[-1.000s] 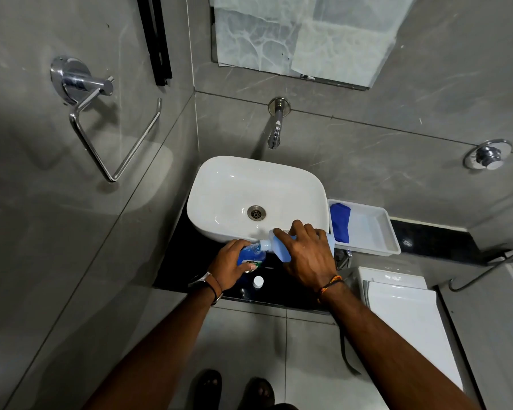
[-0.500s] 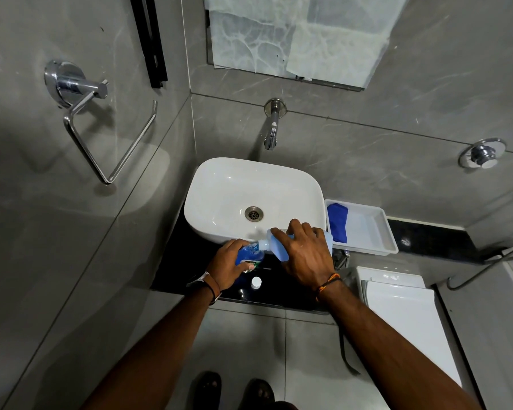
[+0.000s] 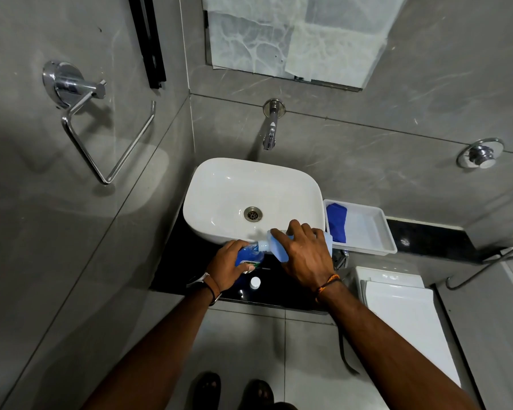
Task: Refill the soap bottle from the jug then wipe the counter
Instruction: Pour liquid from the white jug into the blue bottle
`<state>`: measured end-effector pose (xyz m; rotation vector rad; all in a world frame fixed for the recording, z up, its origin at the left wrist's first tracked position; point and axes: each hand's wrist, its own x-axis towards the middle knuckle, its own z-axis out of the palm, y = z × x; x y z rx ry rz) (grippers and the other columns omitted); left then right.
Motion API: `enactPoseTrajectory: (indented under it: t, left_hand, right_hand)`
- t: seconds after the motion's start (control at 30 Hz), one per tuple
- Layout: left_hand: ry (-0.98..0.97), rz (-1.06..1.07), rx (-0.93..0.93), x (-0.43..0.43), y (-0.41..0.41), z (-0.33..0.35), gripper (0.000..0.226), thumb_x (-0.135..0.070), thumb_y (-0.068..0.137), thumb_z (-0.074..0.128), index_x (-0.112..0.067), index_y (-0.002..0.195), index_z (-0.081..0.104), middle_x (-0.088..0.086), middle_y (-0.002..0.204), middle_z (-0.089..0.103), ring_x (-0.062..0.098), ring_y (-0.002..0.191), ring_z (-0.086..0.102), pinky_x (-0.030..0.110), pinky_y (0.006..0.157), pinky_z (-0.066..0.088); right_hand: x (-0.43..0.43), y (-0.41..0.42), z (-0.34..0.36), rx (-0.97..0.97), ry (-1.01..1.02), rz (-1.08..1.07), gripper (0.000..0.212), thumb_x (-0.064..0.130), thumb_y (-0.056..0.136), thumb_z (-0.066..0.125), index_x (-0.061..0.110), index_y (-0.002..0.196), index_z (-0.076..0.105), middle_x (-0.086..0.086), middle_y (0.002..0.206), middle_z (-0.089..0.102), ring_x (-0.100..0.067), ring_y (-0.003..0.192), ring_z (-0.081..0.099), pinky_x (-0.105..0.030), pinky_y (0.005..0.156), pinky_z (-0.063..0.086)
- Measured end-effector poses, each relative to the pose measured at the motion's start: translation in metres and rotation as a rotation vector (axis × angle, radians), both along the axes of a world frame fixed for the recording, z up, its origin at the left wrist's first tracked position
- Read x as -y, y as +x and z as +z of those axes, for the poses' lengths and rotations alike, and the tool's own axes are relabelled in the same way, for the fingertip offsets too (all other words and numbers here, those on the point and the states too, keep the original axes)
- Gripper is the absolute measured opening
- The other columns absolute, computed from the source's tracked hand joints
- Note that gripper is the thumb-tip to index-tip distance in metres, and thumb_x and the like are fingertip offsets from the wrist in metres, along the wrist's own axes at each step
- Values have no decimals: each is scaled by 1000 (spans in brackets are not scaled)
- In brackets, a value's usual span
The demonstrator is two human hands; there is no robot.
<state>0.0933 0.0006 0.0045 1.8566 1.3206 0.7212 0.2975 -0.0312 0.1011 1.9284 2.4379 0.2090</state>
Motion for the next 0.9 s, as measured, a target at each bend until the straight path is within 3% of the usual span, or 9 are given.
enactPoseTrajectory:
  t: [0.9]
  left_hand:
    - [-8,14,-6,3,1,0,48,-11,80,81,-5,123,60,12,122,64,26,113,62,44,101,54]
  right_hand:
    - [3,0,-1,-1,19,-7,68,33,72,79,31,136,55,-5,112,54,-29,96,57,-45,87,48]
